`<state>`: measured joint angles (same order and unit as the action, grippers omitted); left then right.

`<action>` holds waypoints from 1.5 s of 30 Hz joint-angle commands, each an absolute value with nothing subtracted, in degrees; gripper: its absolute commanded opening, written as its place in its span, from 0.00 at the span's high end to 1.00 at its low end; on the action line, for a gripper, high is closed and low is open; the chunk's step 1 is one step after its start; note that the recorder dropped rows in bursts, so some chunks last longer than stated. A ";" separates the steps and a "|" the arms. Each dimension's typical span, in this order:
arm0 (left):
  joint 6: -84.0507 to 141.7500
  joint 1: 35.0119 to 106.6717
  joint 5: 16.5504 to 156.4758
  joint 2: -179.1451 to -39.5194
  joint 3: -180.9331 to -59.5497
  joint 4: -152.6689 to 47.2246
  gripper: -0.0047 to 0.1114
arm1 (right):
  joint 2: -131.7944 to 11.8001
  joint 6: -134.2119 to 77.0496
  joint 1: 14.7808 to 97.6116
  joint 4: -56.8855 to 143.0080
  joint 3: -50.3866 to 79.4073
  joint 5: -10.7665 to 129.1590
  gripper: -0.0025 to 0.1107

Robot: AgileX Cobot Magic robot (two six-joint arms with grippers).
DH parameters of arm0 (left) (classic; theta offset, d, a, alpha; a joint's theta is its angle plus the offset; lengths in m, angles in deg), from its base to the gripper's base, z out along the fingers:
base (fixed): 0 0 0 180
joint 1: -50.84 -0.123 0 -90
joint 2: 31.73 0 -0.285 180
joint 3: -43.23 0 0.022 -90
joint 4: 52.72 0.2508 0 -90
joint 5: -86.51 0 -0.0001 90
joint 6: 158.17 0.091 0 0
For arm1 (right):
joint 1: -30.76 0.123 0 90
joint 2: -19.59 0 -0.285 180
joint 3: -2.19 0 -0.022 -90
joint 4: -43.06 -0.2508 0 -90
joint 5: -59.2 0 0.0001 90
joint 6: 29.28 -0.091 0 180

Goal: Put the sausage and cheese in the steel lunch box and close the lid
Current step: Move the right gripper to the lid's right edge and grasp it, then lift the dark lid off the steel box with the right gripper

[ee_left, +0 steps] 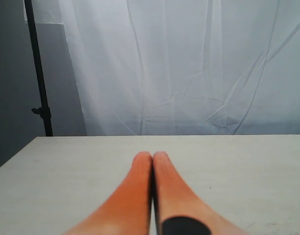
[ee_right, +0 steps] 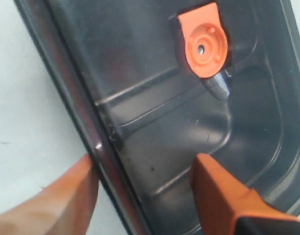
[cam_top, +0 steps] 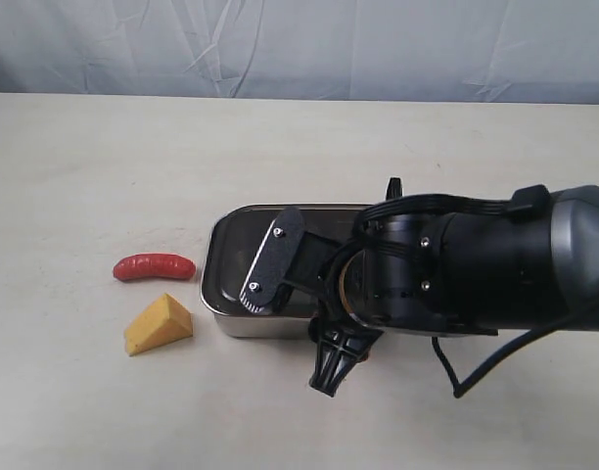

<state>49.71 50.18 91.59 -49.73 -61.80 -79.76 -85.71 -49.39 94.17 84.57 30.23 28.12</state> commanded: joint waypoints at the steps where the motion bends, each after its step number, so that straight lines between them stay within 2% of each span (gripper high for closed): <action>1: 49.50 50.39 92.14 -49.28 -61.71 -79.61 0.96 | -86.75 -49.43 94.16 84.77 30.32 27.88 0.50; 4: 49.50 50.39 92.14 -49.28 -61.71 -79.61 0.96 | -86.75 -49.44 94.16 84.77 30.32 27.77 0.59; 10: 49.50 50.39 92.14 -49.28 -61.71 -79.61 0.96 | -86.75 -49.44 94.16 83.91 30.32 27.55 0.96; 11: 49.50 50.39 92.14 -49.28 -61.71 -79.61 0.96 | -86.75 -49.44 94.16 83.73 30.32 27.55 0.98; 45: 49.50 50.39 92.14 -49.28 -61.71 -79.61 0.96 | -75.26 -49.44 94.16 82.43 30.32 26.17 0.99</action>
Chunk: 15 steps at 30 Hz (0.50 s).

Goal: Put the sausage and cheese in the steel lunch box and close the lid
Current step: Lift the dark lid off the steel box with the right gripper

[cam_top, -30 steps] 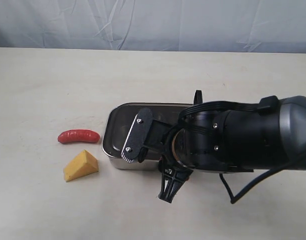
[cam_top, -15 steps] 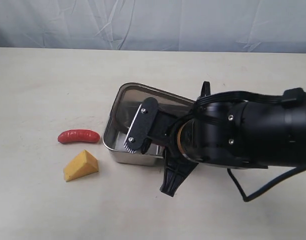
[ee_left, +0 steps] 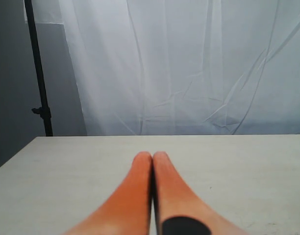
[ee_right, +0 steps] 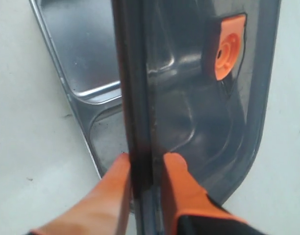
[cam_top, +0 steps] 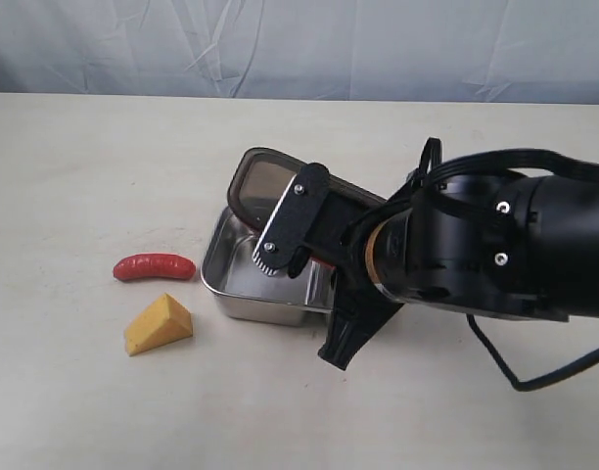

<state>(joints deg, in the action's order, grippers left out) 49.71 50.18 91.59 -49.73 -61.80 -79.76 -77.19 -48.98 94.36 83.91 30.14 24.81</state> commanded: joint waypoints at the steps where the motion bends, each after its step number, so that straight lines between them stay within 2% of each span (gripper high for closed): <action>1: 49.50 50.39 92.14 -49.28 -61.71 -79.61 0.96 | -74.68 -49.44 94.16 82.43 30.32 26.38 0.99; 15: 49.50 50.39 92.14 -49.28 -61.71 -79.61 0.96 | -69.94 -58.30 94.16 92.46 30.32 26.19 0.99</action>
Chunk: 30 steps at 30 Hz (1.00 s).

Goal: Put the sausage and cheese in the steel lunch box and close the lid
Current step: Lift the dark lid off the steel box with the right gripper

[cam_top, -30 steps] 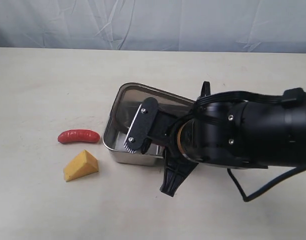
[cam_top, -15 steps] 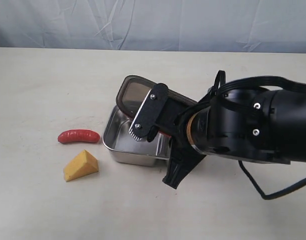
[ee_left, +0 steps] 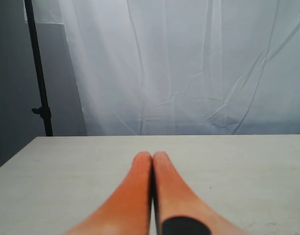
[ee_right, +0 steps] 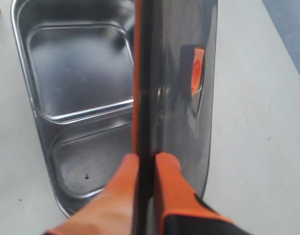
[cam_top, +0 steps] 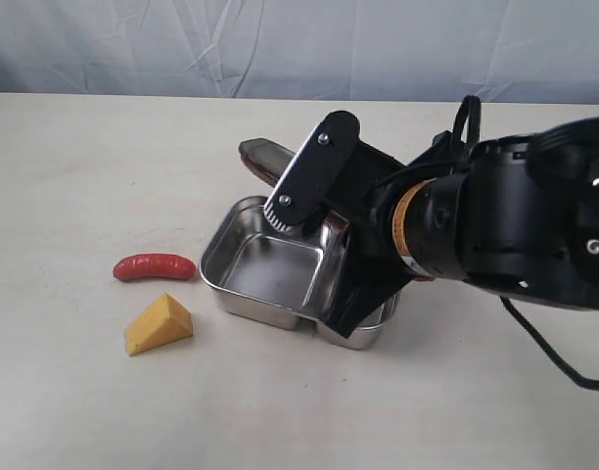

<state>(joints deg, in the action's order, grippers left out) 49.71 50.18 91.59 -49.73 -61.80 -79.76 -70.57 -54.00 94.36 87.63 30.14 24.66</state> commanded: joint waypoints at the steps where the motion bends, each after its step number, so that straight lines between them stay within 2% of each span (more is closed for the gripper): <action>1: 49.50 50.39 92.14 -49.28 -61.71 -79.61 0.96 | -69.94 -60.32 94.16 95.30 30.32 26.16 0.99; 13: 49.50 50.39 92.14 -49.28 -61.71 -79.61 0.96 | -69.94 -69.72 94.16 107.68 30.32 22.05 0.99; 21: 49.50 50.39 92.14 -49.28 -61.71 -79.61 0.96 | -67.17 -93.98 93.17 119.48 30.32 9.33 0.99; 24: 49.50 50.39 92.14 -49.28 -61.71 -79.61 0.96 | -64.12 -96.96 88.34 116.78 30.32 14.44 0.99; 30: 49.50 50.39 92.14 -49.28 -61.71 -79.61 0.96 | -58.91 -89.59 70.69 101.58 32.23 33.52 0.99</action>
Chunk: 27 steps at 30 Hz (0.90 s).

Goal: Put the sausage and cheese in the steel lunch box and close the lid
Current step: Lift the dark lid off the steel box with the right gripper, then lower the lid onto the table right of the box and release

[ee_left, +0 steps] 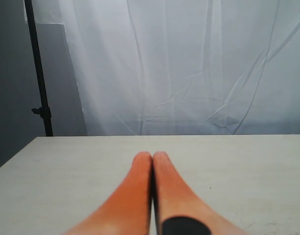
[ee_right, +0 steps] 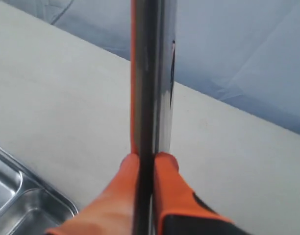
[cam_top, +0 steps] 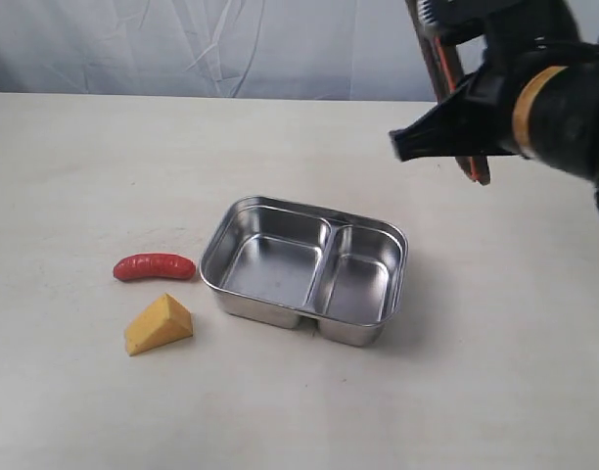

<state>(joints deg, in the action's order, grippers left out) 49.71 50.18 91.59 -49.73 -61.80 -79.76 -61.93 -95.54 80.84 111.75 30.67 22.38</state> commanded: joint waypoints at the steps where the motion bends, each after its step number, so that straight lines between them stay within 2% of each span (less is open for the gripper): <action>1: 49.50 50.39 92.14 -49.28 -61.71 -79.61 0.96 | -58.56 -85.21 67.57 96.47 32.71 36.00 0.99; 8: 49.50 50.39 92.14 -49.28 -61.71 -79.61 0.96 | -59.17 -45.63 50.63 51.05 34.92 38.83 0.99; 15: 49.50 50.39 92.14 -49.28 -61.71 -79.61 0.96 | -61.81 7.86 34.48 -7.79 34.57 19.82 0.99; 20: 49.50 50.39 92.14 -49.28 -61.71 -79.61 0.96 | -68.82 12.11 23.77 -12.12 34.57 5.63 0.99; 27: 49.50 50.39 92.14 -49.28 -61.71 -79.61 0.96 | -73.58 12.99 22.20 -9.35 34.57 4.87 0.99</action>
